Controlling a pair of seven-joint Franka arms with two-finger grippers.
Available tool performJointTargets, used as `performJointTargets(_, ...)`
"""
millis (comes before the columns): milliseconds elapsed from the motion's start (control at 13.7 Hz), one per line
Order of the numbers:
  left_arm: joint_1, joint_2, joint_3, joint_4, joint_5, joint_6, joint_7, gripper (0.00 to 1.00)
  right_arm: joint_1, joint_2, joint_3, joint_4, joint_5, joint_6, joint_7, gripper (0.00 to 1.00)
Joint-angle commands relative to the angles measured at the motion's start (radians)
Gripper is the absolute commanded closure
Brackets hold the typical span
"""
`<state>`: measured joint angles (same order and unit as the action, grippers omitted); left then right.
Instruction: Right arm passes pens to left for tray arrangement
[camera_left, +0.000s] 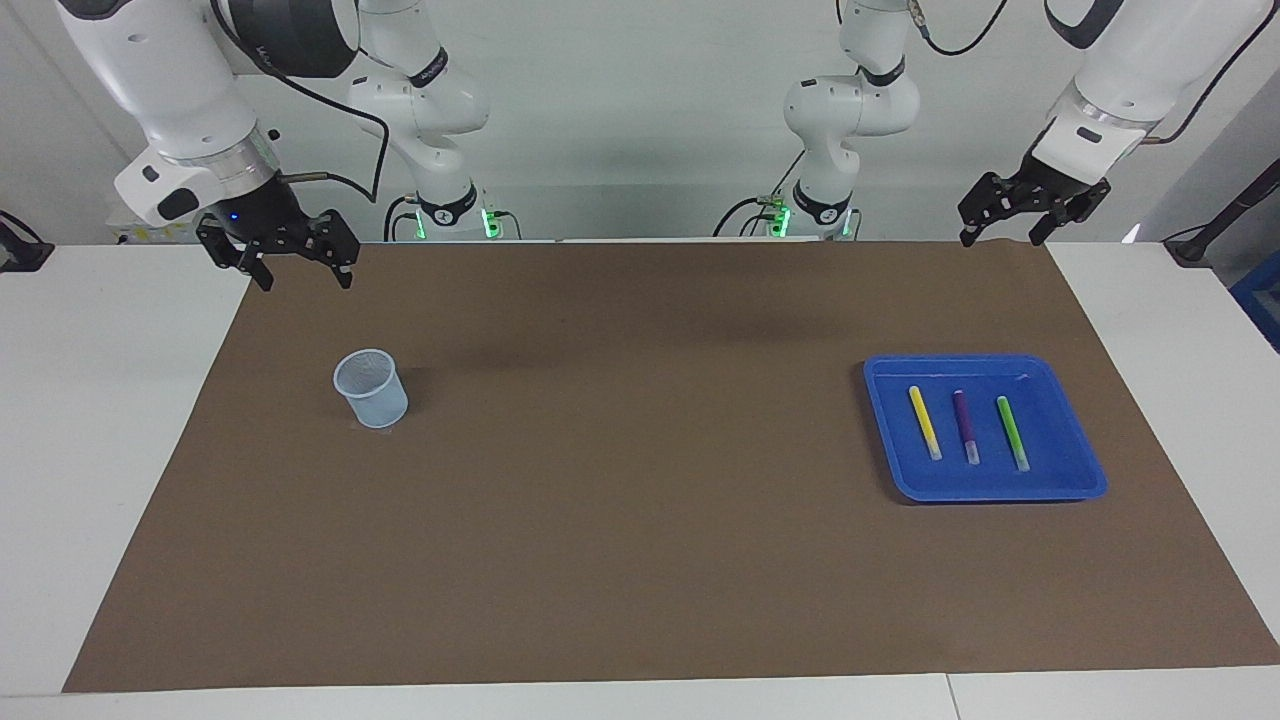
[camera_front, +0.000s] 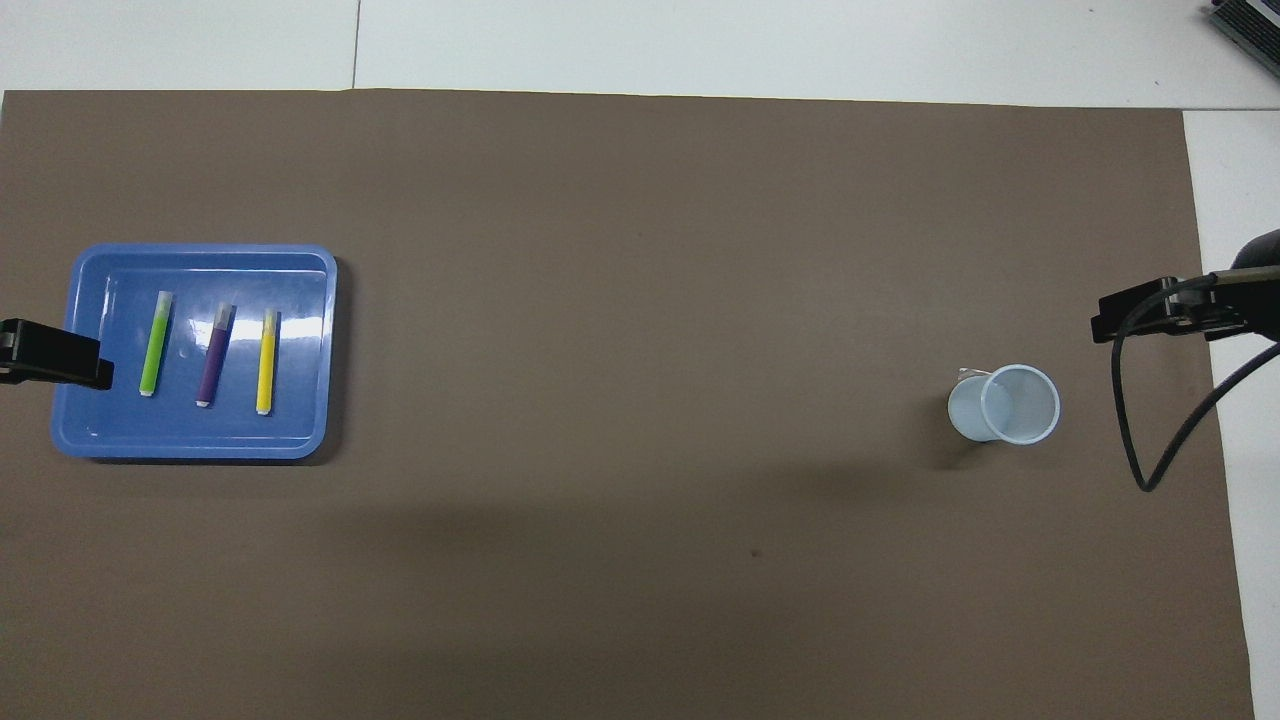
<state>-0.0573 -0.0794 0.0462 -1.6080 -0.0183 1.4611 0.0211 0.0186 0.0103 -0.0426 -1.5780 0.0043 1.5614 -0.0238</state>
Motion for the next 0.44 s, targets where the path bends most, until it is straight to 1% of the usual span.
performJointTargets(0, -0.006, -0.011, 0.004, -0.003, 0.014, 0.010, 0.000, 0.00, 0.006, -0.003, -0.007, -0.004, -0.007, 0.000, 0.010, 0.00)
performJointTargets(365, -0.007, -0.011, 0.004, -0.003, 0.014, 0.010, -0.004, 0.00, 0.006, -0.003, -0.007, -0.004, -0.007, 0.000, 0.010, 0.00)
